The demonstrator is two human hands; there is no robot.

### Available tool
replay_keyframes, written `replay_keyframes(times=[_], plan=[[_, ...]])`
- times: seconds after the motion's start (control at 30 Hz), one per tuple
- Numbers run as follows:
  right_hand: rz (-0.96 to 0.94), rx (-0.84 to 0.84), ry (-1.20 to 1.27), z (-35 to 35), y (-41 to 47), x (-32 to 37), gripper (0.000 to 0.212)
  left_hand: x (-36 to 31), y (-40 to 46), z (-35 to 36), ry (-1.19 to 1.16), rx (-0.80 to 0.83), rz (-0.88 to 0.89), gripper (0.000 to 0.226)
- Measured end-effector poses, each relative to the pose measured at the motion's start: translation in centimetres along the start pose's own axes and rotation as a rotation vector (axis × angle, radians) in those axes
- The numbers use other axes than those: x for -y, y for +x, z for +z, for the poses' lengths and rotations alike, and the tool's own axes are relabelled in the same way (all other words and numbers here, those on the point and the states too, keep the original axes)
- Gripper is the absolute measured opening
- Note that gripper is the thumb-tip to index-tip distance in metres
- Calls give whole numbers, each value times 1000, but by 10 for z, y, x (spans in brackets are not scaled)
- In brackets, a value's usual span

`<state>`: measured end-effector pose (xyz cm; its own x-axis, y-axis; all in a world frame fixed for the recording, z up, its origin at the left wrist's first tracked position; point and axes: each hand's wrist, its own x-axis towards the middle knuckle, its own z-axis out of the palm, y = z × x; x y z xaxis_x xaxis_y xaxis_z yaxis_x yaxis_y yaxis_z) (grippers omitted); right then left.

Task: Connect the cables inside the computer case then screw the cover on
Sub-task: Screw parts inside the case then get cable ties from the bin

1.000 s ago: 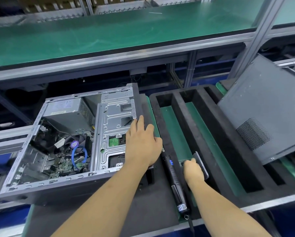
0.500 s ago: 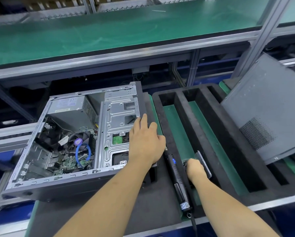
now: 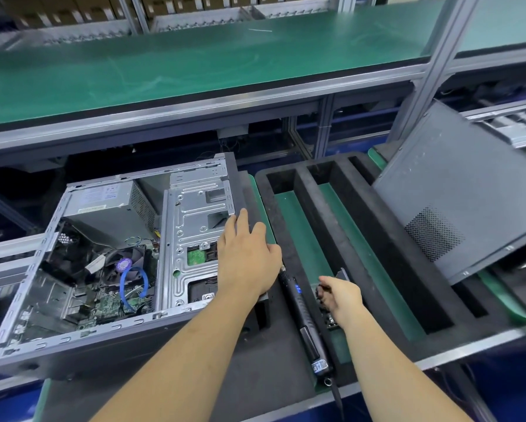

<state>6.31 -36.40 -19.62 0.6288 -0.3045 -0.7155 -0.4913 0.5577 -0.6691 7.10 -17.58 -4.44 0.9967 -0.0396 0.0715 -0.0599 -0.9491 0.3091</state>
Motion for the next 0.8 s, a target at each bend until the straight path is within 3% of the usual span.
replay_keyframes(times=[0.07,0.13,0.33,0.53,0.67,0.8], plan=[[83,86,225,-2,-3,1,16,0,0,-1,-1,4,-1,37],[134,141,389,-3,-5,1,26,-1,1,-2,-7,12,-3,37],[163,160,571,-10,-5,-5,37,-1,0,-2,-19,7,-6,36],[144,213,548,-17,-7,-5,34,-2,1,-2,-21,3,-14,37],[102,216,457,-20,-4,-8,45,-2,0,-3,-22,0,-13,37],[89,225,429,-18,-1,-11,32,-2,0,-3,-20,3,-16,37]])
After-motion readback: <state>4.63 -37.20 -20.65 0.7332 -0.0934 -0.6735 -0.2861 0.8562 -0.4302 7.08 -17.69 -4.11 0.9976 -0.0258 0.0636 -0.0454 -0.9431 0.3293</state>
